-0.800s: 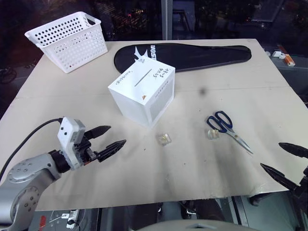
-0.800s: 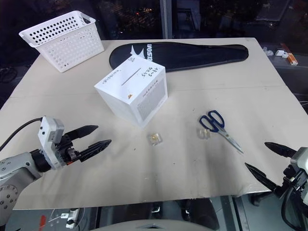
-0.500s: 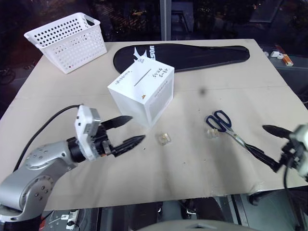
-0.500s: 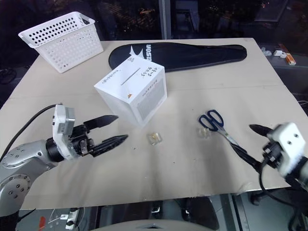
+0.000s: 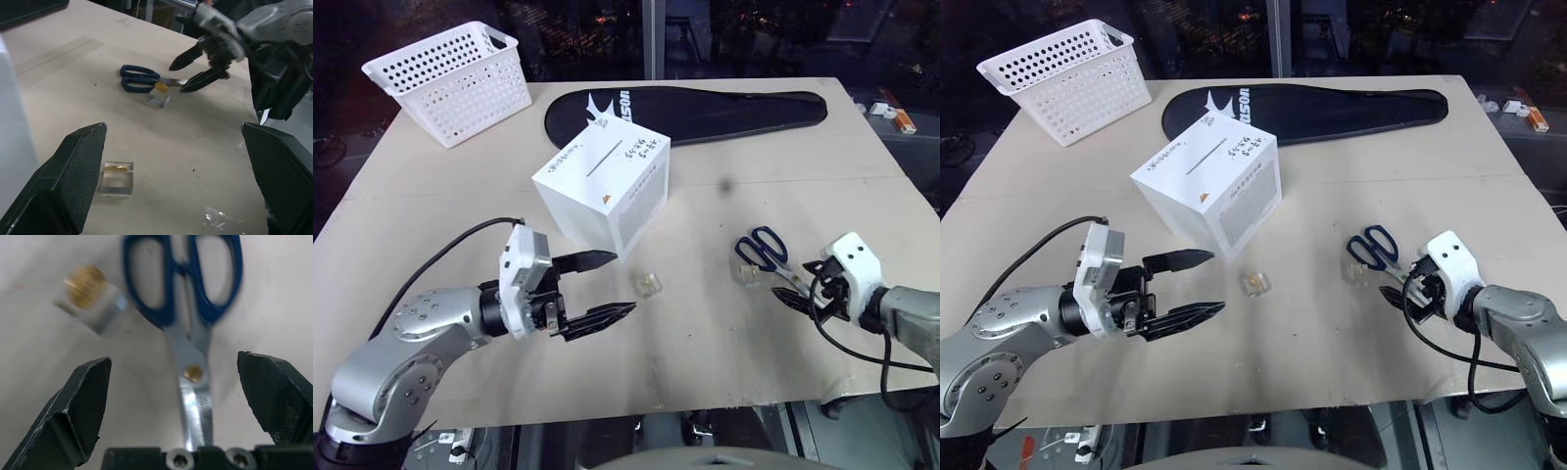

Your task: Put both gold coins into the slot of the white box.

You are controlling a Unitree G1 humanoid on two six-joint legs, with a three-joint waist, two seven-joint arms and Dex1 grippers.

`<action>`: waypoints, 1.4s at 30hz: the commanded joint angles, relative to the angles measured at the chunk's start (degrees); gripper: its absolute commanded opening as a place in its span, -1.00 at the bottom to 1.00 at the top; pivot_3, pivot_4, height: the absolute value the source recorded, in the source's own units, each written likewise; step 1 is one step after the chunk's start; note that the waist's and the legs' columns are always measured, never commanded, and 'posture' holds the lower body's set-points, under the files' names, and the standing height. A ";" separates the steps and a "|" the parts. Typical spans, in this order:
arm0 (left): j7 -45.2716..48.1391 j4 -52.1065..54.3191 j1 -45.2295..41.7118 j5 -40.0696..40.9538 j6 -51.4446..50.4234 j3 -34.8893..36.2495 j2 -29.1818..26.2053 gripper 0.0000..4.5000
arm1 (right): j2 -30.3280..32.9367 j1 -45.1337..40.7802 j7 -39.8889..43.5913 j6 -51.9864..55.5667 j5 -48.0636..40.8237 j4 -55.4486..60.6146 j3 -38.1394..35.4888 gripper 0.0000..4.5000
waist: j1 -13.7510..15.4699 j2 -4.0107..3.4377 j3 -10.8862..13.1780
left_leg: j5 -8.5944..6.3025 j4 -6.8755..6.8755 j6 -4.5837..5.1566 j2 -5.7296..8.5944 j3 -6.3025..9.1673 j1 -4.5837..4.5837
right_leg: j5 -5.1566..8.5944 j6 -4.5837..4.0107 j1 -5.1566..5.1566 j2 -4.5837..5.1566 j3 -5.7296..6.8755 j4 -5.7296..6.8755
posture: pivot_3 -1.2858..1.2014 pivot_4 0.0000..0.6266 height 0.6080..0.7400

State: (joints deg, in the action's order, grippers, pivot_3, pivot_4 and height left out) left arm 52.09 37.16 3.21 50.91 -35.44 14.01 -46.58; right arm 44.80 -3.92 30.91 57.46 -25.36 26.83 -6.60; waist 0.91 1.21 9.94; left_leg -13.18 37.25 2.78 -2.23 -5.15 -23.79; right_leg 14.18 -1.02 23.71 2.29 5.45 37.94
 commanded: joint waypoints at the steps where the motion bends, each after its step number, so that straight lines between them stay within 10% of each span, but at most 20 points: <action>1: 1.25 2.13 0.68 1.06 1.26 1.55 -0.44 1.00 | 0.30 -1.86 0.14 -0.01 0.77 -1.46 0.65 0.98 | -0.01 0.00 0.00 | 0.00 0.00 0.00 0.00 0.00 0.02 | 0.00 0.00 0.00 -0.01 0.00 0.01 | 0.03 -0.52 0.98; 8: -0.18 5.04 1.13 2.26 0.83 1.48 -0.26 1.00 | -0.55 -3.88 1.65 1.51 -0.68 -4.72 1.35 0.98 | -0.10 0.04 -0.03 | 0.00 0.05 0.00 -0.03 0.00 0.03 | -0.01 0.01 -0.02 -0.03 -0.01 0.02 | 0.03 -0.52 0.98; 19: -6.92 6.58 -4.56 5.14 -2.11 -1.66 -0.08 1.00 | 0.11 -3.17 2.10 1.57 0.27 -4.65 1.47 -0.87 | -0.04 0.15 -0.11 | 0.00 0.06 0.00 -0.07 0.03 0.05 | -0.02 0.01 -0.04 -0.09 0.00 0.06 | 0.03 -0.52 0.98; 36: -5.64 2.18 -6.23 1.79 0.13 -3.98 2.59 1.00 | -3.85 -6.89 -15.61 8.41 8.62 -7.91 -9.98 -0.88 | -0.13 0.08 -0.07 | 0.14 0.05 -0.23 -0.03 -0.02 0.04 | -0.02 0.01 -0.03 -0.10 -0.05 0.05 | 0.03 -0.52 0.98; 37: -5.53 2.05 -6.25 1.55 0.23 -4.09 2.68 1.00 | -3.87 -7.18 -15.09 8.09 8.43 -8.59 -10.13 -0.40 | -0.10 0.06 -0.06 | 0.14 0.05 -0.22 -0.04 -0.02 0.04 | -0.02 0.01 -0.02 -0.12 -0.04 0.05 | 0.03 -0.52 0.98; 42: -4.48 0.91 -5.32 -0.06 1.15 -3.51 2.51 1.00 | -2.09 -4.27 -11.53 4.07 7.80 -4.75 -11.84 0.58 | 0.01 0.06 -0.05 | 0.13 0.05 -0.21 -0.03 -0.04 0.01 | -0.02 0.02 -0.02 -0.09 -0.05 0.03 | 0.03 -0.52 0.98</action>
State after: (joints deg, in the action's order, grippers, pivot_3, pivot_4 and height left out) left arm 47.08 37.97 -2.17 51.39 -35.69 9.71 -43.95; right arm 41.60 -9.10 18.06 63.64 -17.13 17.52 -15.02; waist 0.91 1.27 9.89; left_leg -13.05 37.31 2.56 -2.26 -5.19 -23.78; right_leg 14.17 -1.00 23.69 2.20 5.41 37.96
